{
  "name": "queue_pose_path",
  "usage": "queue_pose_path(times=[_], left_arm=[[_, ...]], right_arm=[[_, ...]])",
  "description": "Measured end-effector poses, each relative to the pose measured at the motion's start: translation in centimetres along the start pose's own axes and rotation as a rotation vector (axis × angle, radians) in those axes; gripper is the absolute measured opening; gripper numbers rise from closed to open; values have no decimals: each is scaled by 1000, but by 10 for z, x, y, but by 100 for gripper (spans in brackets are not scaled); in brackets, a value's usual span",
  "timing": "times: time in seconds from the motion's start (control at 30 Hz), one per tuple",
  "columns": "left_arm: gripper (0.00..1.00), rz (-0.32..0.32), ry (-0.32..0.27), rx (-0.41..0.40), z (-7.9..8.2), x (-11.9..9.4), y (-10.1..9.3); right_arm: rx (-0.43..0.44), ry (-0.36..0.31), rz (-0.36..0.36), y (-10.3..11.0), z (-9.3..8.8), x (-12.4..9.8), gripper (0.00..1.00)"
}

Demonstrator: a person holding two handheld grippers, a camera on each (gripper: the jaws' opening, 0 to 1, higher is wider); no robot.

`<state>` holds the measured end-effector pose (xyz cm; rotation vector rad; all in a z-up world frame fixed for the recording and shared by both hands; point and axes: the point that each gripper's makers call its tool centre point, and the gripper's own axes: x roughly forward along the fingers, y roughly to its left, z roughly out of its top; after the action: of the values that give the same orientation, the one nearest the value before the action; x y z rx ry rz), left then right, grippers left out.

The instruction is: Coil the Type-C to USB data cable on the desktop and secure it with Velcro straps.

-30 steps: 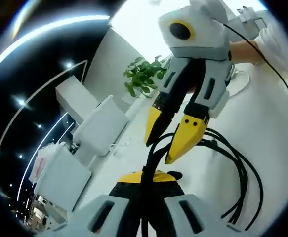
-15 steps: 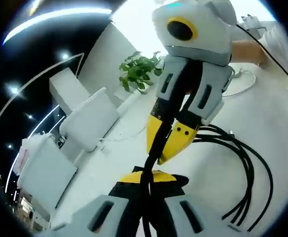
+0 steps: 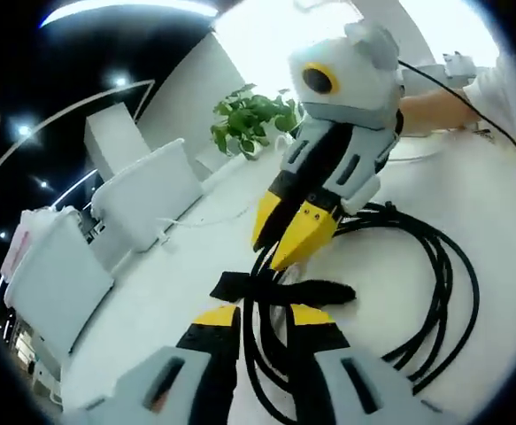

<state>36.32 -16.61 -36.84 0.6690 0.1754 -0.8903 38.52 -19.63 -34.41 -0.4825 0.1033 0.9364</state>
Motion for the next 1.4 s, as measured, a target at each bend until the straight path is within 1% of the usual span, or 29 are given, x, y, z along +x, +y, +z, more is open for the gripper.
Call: queue_pose_path(times=[0.07,0.1,0.17,0.23,0.33,0.37,0.4,0.43,0.5,0.53,0.57,0.63,0.67,0.77,0.83,0.87,0.9,0.93,1.0,1.03,1.1,1.17,1.2,1.23,1.3,1.33,1.37,1.4], left_arm=[[20,-4,-8,-21,0,-2,2],[20,-8,-16,-34,1,-4,3],[20,-14,-31,-51,4,-7,5],[20,-4,-60,-74,10,-8,10],[19,35,-129,-168,23,-8,22],[19,42,-149,-209,26,-6,24],[19,62,-158,-246,26,-3,27],[19,85,-147,-237,25,1,30],[16,161,-99,-154,20,7,39],[15,183,-81,-129,18,9,41],[15,187,-67,-112,16,11,40],[13,194,-62,-117,15,12,39],[11,193,-63,-115,15,12,38],[5,183,-67,-111,13,13,37],[4,173,-79,-127,13,14,35],[4,162,-86,-129,14,13,33],[4,152,-87,-124,15,12,31],[4,139,-86,-107,16,11,28],[3,113,-74,-55,18,10,21],[3,101,-74,-35,19,9,18],[3,74,-72,6,22,8,11],[2,61,-62,59,24,9,6],[2,64,-53,94,24,8,6],[2,60,-44,118,24,9,5],[2,57,-43,127,25,9,3],[2,50,-45,124,25,9,2],[2,42,-53,112,26,10,0],[2,40,-57,107,26,10,0]], right_arm=[[-20,-61,24,5,12,-9,18],[-42,-82,33,8,16,-15,18],[-92,-84,62,17,17,-26,18],[-93,-85,91,27,15,-31,18],[-139,-80,141,46,14,-34,24],[-158,-75,143,50,13,-33,24],[-209,-64,136,53,12,-31,24],[-251,-62,129,56,12,-28,24],[-318,-45,122,60,10,-21,24],[-342,-34,98,57,9,-17,24],[-398,-22,58,51,8,-11,22],[-472,-28,16,43,11,-5,9],[-481,-36,15,42,12,-4,3],[-396,-73,36,40,19,-2,2],[-358,-77,56,40,22,-4,1],[-316,-84,79,43,23,-5,1],[-293,-93,85,42,25,-6,1],[-262,-106,93,42,28,-8,1],[-153,-137,114,40,34,-12,1],[-123,-145,121,39,35,-12,1],[-33,-154,99,27,38,-12,0],[44,-144,89,16,35,-9,0],[90,-130,77,10,32,-6,0],[137,-101,64,5,25,-4,0],[208,-26,16,-11,7,1,0],[232,-13,15,-13,1,4,0],[231,-2,29,-13,-4,6,0],[252,12,34,-14,-10,9,0]])
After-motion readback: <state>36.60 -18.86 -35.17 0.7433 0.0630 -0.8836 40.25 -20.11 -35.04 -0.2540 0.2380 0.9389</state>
